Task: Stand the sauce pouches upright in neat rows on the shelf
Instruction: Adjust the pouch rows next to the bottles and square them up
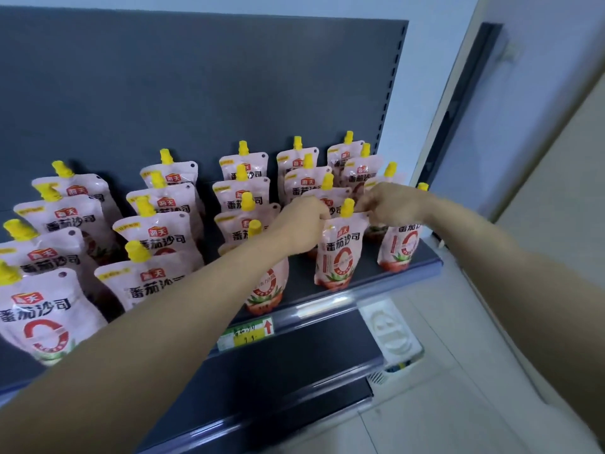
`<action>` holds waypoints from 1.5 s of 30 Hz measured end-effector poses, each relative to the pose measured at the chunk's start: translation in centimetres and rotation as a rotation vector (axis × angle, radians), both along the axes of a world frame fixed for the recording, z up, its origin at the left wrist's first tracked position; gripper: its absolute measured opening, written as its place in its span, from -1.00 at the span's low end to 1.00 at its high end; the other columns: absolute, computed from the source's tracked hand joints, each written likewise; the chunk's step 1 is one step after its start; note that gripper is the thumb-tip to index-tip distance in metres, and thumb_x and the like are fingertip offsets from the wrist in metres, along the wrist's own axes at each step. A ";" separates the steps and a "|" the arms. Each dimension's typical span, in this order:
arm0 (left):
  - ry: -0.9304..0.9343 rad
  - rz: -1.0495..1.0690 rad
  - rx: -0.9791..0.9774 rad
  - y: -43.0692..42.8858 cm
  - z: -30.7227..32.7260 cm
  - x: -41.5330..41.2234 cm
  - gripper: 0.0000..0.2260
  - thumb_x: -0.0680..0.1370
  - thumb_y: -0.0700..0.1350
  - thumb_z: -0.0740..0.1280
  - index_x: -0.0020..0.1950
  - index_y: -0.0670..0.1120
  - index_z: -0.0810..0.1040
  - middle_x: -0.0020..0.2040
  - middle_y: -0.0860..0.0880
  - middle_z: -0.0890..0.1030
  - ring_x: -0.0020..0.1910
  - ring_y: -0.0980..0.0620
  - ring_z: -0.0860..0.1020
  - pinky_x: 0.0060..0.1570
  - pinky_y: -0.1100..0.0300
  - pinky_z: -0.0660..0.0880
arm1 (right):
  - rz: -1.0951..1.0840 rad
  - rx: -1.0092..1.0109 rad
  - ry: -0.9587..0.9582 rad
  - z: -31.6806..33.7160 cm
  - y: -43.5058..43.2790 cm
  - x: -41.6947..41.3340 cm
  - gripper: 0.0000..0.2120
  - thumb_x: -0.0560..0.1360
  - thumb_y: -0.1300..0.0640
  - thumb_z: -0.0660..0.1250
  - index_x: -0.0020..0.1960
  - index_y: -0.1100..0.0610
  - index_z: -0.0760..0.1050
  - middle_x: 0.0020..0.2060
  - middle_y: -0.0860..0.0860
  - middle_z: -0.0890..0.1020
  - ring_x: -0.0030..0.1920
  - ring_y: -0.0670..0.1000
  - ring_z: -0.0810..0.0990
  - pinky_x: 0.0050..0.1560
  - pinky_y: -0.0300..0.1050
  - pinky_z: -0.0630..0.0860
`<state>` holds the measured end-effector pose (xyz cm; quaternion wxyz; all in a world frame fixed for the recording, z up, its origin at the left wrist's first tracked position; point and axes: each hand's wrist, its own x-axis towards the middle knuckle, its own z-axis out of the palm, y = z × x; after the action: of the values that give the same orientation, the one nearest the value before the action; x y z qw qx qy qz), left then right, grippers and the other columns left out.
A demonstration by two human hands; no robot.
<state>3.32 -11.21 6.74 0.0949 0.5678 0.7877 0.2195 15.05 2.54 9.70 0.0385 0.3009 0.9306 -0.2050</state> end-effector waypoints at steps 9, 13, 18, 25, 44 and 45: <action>-0.004 0.019 -0.018 0.8 0.1 -0.8 -0.77 0.52 -0.35 0.17 -0.10 -0.22 0.62 -0.20 -0.07 0.57 -0.17 -0.03 0.52 -0.25 0.17 0.43 | -0.004 -0.093 0.089 1.0 2.6 -1.0 -0.62 0.46 0.47 0.08 -0.01 0.24 0.63 -0.05 0.12 0.68 -0.19 -0.04 0.61 -0.24 -0.33 0.55; -0.027 0.046 -0.040 1.0 0.1 -1.0 -0.89 0.50 -0.20 0.34 -0.03 -0.16 0.64 -0.17 -0.02 0.59 -0.15 0.01 0.52 -0.20 0.22 0.38 | 0.073 0.151 0.153 1.7 4.2 -3.6 -0.75 0.50 0.34 0.22 0.06 0.25 0.63 0.08 0.12 0.66 0.11 0.12 0.58 0.03 -0.15 0.47; -0.080 0.144 -0.009 1.2 0.0 -1.0 -0.86 0.45 -0.21 0.41 0.00 -0.15 0.65 -0.20 0.05 0.58 -0.17 0.11 0.52 -0.09 0.23 0.41 | 0.248 0.289 -0.072 0.1 5.1 -6.2 -0.74 0.56 0.14 0.25 -0.17 0.31 0.56 -0.17 0.22 0.60 -0.02 0.20 0.56 -0.02 -0.04 0.49; -0.149 0.209 -0.053 1.4 0.5 -0.6 -0.92 0.45 -0.25 0.41 -0.10 -0.12 0.66 -0.17 0.00 0.66 -0.22 0.15 0.55 -0.09 0.24 0.44 | 0.339 0.243 -0.105 0.2 6.2 -7.0 -0.68 0.52 0.14 0.30 -0.38 0.01 0.32 -0.39 -0.04 0.41 -0.27 0.02 0.42 -0.34 -0.25 0.34; 0.050 0.084 0.052 12.5 1.1 7.8 -0.88 0.52 -0.16 0.30 -0.04 -0.19 0.57 -0.07 -0.10 0.61 -0.09 -0.07 0.56 -0.09 0.05 0.53 | 0.145 0.042 0.096 0.4 16.5 0.8 -0.79 0.52 0.31 0.27 0.09 0.25 0.62 0.00 0.12 0.66 -0.03 0.08 0.57 0.03 -0.13 0.48; 0.056 0.085 0.023 12.7 0.9 7.8 -0.87 0.52 -0.15 0.31 -0.09 -0.22 0.56 -0.04 -0.14 0.61 -0.09 -0.09 0.57 -0.11 0.05 0.51 | 0.145 0.039 0.089 0.1 16.7 0.8 -0.82 0.53 0.26 0.28 0.04 0.26 0.62 -0.13 0.09 0.66 -0.15 0.03 0.57 -0.10 -0.18 0.47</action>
<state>11.15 1.50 7.63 0.0567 0.5406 0.8110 0.2164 15.86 19.20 9.77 0.0060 0.2238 0.9546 -0.1965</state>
